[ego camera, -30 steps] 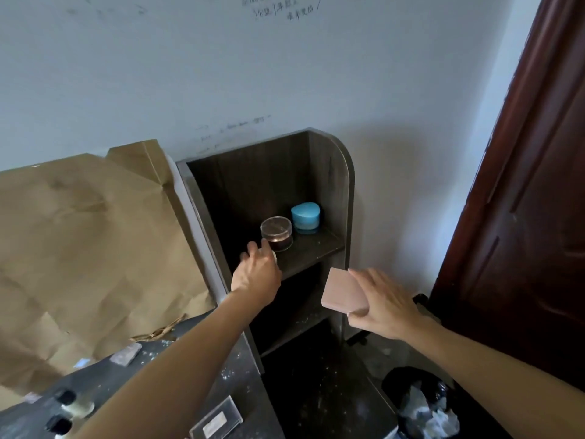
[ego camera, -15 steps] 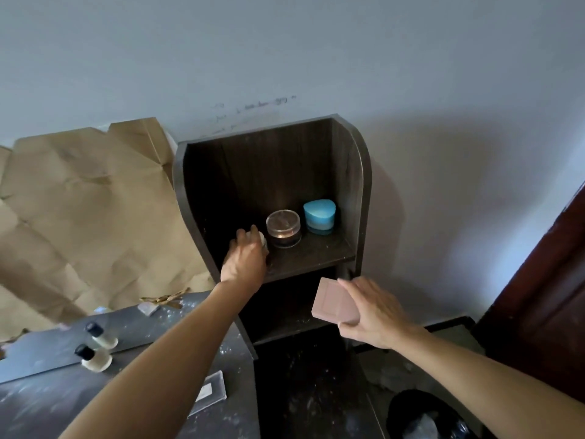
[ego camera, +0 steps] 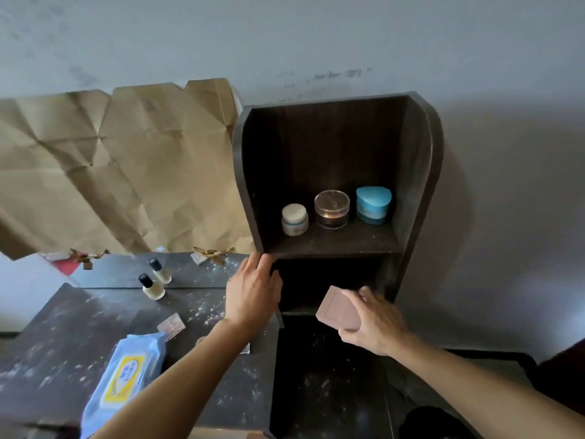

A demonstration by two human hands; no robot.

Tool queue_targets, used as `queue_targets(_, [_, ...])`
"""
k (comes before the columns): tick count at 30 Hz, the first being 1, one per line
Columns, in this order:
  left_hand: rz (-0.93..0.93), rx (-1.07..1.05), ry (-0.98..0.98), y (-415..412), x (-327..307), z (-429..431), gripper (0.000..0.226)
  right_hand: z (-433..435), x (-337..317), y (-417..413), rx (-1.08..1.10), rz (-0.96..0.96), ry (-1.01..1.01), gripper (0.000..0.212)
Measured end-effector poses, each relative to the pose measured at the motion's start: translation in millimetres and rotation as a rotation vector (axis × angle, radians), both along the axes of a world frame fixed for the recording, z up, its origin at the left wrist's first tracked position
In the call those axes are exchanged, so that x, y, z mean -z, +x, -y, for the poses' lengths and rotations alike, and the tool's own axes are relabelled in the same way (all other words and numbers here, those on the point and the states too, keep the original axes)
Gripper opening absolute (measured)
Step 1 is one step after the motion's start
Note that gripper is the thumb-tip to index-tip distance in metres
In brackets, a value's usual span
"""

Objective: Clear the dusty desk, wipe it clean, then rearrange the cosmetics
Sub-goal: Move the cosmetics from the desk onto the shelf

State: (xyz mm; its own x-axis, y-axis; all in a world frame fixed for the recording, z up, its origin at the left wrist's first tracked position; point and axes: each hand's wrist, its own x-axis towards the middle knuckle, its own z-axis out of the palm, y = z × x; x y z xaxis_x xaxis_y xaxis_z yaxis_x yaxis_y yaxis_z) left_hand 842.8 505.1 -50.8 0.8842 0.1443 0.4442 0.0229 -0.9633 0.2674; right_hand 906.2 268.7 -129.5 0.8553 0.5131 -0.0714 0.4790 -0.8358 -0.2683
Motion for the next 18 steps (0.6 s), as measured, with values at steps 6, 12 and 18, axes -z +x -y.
queue_targets(6, [-0.135,-0.059,-0.163,-6,28,-44,0.031,-57,26,5,0.123,-0.115,-0.007,0.086])
queue_targets(12, [-0.164,0.063,-0.185,15,42,-66,0.032,-108,49,24,0.297,-0.174,0.011,0.079])
queue_targets(18, [-0.132,0.222,-0.172,30,48,-82,0.023,-146,70,38,0.464,-0.215,0.092,0.080])
